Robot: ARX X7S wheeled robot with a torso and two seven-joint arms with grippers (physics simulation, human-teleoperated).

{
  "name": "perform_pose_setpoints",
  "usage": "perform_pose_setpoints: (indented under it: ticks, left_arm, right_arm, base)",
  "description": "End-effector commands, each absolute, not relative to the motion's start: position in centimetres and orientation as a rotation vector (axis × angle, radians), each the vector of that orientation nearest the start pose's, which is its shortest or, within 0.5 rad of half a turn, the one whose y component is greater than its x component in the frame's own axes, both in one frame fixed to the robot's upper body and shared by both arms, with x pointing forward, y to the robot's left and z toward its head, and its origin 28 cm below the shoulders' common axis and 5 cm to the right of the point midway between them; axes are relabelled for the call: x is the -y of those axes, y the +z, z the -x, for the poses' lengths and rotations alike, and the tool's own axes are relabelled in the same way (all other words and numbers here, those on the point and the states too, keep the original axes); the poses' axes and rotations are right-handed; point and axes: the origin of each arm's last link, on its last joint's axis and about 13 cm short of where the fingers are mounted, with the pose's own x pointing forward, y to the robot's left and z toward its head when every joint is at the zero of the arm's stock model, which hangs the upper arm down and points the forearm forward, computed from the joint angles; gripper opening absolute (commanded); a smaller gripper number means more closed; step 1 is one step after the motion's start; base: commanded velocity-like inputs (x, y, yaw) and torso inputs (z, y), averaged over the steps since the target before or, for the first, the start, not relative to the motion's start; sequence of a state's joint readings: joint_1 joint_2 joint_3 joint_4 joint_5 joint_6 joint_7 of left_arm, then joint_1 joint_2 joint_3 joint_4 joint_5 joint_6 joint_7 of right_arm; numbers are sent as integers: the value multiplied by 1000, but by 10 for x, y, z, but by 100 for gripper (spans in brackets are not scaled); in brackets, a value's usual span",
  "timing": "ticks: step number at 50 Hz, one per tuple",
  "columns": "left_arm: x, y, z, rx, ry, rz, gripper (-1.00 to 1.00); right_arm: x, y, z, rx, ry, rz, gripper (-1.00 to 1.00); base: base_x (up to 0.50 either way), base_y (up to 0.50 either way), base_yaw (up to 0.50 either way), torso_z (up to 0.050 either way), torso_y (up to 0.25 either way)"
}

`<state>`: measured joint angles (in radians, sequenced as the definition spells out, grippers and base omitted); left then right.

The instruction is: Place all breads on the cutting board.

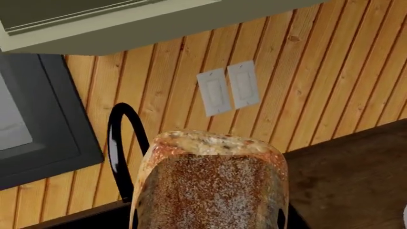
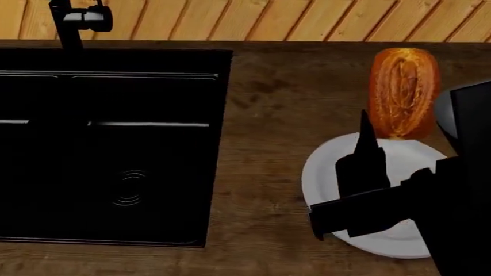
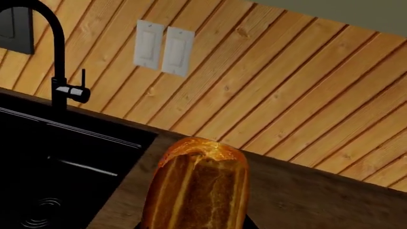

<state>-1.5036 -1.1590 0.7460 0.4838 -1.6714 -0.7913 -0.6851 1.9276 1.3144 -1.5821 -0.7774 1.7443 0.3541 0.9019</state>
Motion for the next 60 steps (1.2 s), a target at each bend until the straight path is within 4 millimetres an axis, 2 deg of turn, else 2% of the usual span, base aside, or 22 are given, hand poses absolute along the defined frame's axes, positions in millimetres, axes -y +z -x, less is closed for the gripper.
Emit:
perform_pose_setpoints:
  ticks: [1, 9, 34, 60]
  left_arm:
    - [-287, 341, -207, 91, -137, -196, -100]
    - [-287, 335, -207, 78, -135, -200, -100]
    - [-285, 339, -211, 96, -123, -184, -100]
    - [-285, 335, -214, 85, -116, -166, -100]
  right_arm:
    - [153, 308, -171, 86, 109, 238, -100]
    - [154, 310, -171, 92, 109, 237, -100]
    - [154, 308, -173, 95, 100, 244, -100]
    - [153, 305, -176, 100, 100, 230, -100]
  base:
    - [0, 500, 0, 0, 0]
    - [0, 500, 0, 0, 0]
    - [0, 500, 0, 0, 1]
    - [-1, 500, 0, 0, 1]
